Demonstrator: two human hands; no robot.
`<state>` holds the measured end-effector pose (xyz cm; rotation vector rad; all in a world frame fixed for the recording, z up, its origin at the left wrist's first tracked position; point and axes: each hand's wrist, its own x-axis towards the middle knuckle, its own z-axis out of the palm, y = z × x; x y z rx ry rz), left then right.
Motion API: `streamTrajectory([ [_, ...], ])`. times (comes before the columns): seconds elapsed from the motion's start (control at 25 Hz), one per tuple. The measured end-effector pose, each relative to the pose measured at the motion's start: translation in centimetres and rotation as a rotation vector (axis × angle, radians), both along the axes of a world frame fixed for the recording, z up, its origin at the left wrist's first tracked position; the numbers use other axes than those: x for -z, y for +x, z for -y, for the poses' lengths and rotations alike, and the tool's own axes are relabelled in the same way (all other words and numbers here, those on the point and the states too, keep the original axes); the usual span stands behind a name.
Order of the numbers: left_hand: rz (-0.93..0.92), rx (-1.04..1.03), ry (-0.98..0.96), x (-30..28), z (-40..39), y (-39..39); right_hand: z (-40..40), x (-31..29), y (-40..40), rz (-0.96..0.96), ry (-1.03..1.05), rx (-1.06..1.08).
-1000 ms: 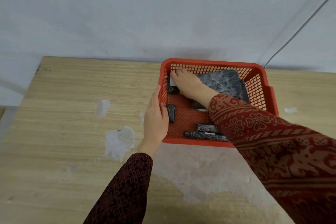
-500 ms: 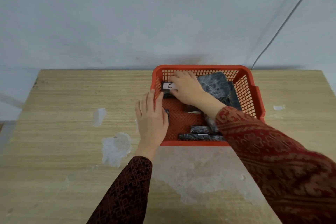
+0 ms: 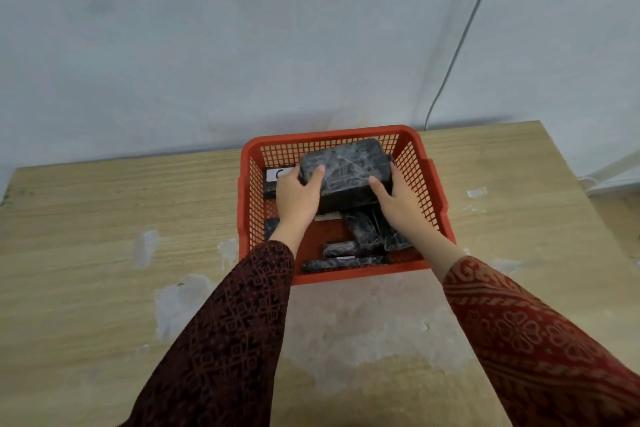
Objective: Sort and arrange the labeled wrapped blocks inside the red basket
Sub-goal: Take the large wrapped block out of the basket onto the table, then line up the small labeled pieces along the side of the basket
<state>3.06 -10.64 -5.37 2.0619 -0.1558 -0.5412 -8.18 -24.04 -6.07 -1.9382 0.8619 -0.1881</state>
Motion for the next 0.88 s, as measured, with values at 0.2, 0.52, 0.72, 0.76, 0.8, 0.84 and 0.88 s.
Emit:
streamTrajectory([
  [0.2,0.327,-0.154,-0.205,-4.1,-2.5,-1.0,-4.3,-2.6,-1.0,0.206,0.098,0.077],
  [0.52,0.280,-0.747,-0.414,-3.6,-18.5,-2.5,-12.2,0.6,-5.3,-0.084,-0.475,-0.499],
  [0.72,0.214,-0.956,-0.282,0.7,-22.2,-3.4,-12.8,2.0,-6.1,0.017,-0.992,-0.566],
  [0.76,0.192,-0.963,-0.250,1.5,-22.3,-3.6,-12.8,2.0,-6.0,0.028,-1.012,-0.560],
  [0.8,0.173,-0.964,-0.228,2.4,-22.4,-3.9,-12.8,2.2,-6.0,0.028,-1.024,-0.557],
  [0.84,0.165,-0.963,-0.209,3.1,-22.5,-4.0,-12.9,2.3,-6.0,0.026,-1.033,-0.558],
  [0.88,0.167,-0.958,-0.189,3.8,-22.6,-4.2,-12.9,2.3,-6.1,0.023,-1.031,-0.558],
])
